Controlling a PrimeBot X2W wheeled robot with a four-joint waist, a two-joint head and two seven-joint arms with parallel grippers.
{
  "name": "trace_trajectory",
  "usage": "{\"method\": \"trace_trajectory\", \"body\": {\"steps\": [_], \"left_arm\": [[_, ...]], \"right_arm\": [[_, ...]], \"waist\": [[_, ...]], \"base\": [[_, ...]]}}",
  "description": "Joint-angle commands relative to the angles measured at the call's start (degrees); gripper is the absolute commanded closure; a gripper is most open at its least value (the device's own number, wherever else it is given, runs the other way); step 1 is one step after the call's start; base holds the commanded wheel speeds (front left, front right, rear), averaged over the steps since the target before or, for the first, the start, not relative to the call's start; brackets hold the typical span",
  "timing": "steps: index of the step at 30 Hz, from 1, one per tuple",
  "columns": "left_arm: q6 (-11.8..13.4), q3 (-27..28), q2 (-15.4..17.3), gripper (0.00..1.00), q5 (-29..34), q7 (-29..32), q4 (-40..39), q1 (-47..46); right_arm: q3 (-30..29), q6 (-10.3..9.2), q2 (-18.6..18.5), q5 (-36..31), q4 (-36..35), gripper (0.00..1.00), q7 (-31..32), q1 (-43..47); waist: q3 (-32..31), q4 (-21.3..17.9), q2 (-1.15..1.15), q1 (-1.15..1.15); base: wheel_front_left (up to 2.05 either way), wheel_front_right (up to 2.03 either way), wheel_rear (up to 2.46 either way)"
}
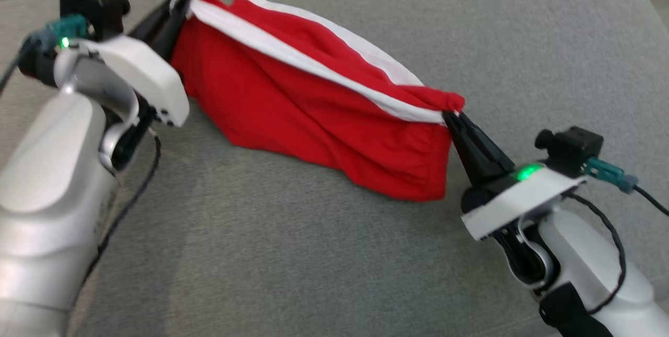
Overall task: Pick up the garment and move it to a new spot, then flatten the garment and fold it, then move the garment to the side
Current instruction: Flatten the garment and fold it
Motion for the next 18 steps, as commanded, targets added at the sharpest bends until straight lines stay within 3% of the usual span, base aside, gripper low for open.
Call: {"method": "trace_trajectory", "body": {"steps": [1, 13, 14, 15, 16, 18], "left_arm": [[-0.5, -0.4, 0.4, 1.0, 0.4, 0.3, 1.6, -2.7], [-1.3, -5.0, -0.1, 1.0, 2.9, -2.8, 18.2, -16.9], [-1.4, -5.5, 0.0, 1.0, 3.2, -3.1, 19.4, -17.4], [-1.4, -5.6, 0.0, 0.65, 3.2, -4.1, 20.2, -18.1], [-1.3, -5.7, -0.1, 0.0, 3.0, -4.9, 21.1, -18.6], [-1.4, -6.3, -0.4, 0.0, 3.0, -6.5, 22.9, -18.5]], "right_arm": [[0.4, 0.02, 0.7, 0.3, 0.9, 1.0, -0.5, -2.0], [0.1, 0.02, 6.4, -1.5, 7.5, 1.0, -1.2, -10.1], [0.2, 0.02, 6.7, -1.9, 7.9, 0.96, -1.2, -10.4], [0.0, 0.02, 7.0, -2.0, 8.1, 0.51, -1.2, -10.7], [-0.2, 0.02, 7.3, -2.1, 8.3, 0.0, -1.2, -10.7], [-0.5, 0.02, 7.5, -2.3, 8.3, 0.0, -1.2, -10.3]], "waist": [[3.7, -3.5, 0.0, 0.01], [8.0, -7.7, 0.0, 0.01], [8.1, -7.8, 0.0, 0.01], [8.1, -8.0, 0.0, 0.01], [8.1, -8.0, 0.0, 0.01], [7.8, -7.8, 0.0, 0.01]], "base": [[0.0, 0.0, 0.0], [0.0, 0.0, 0.0], [0.0, 0.0, 0.0], [0.0, 0.0, 0.0], [0.0, 0.0, 0.0], [0.0, 0.0, 0.0]]}}
